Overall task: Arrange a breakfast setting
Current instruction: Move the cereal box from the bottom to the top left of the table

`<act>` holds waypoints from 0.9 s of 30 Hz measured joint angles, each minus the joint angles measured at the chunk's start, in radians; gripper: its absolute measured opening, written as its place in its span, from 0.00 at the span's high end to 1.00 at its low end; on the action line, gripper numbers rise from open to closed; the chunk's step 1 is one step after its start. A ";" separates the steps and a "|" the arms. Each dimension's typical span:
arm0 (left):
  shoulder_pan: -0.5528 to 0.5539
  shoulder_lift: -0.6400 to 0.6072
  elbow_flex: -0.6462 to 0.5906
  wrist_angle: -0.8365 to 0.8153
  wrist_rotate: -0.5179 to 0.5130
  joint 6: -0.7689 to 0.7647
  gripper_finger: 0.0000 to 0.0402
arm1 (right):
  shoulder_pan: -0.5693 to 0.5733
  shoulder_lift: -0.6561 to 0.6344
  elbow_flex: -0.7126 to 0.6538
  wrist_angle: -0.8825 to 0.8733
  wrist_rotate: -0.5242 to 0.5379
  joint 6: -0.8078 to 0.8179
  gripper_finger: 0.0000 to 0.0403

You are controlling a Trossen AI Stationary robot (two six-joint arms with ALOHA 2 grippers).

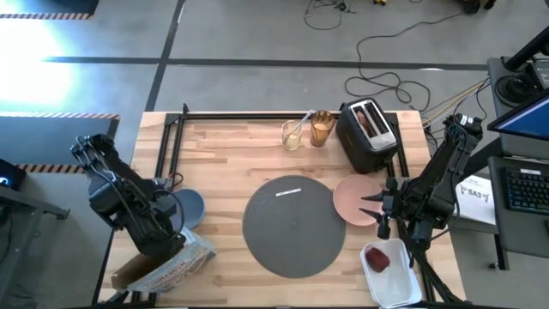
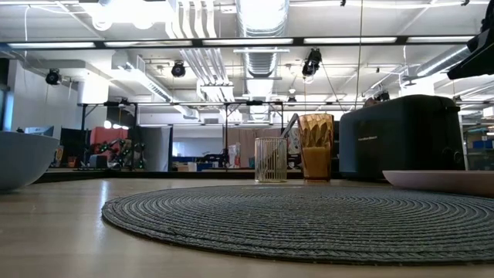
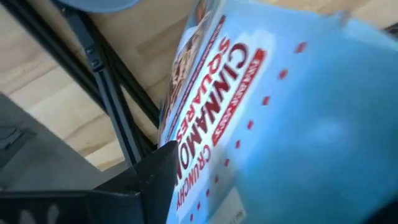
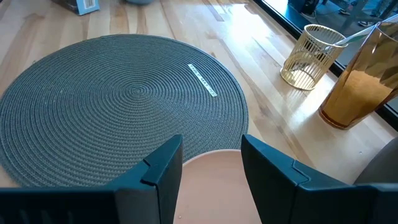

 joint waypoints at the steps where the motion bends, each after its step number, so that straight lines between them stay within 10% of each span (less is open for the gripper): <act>1: 0.000 0.000 -0.006 0.003 0.003 -0.006 0.52 | 0.000 0.000 0.000 0.000 0.000 0.000 0.62; 14: 0.002 0.061 -0.007 0.146 -0.005 0.022 0.98 | 0.000 0.000 0.000 0.000 0.000 0.000 0.61; 27: 0.128 0.064 -0.007 0.145 -0.021 0.138 1.00 | 0.000 0.000 0.000 0.000 0.000 0.000 0.62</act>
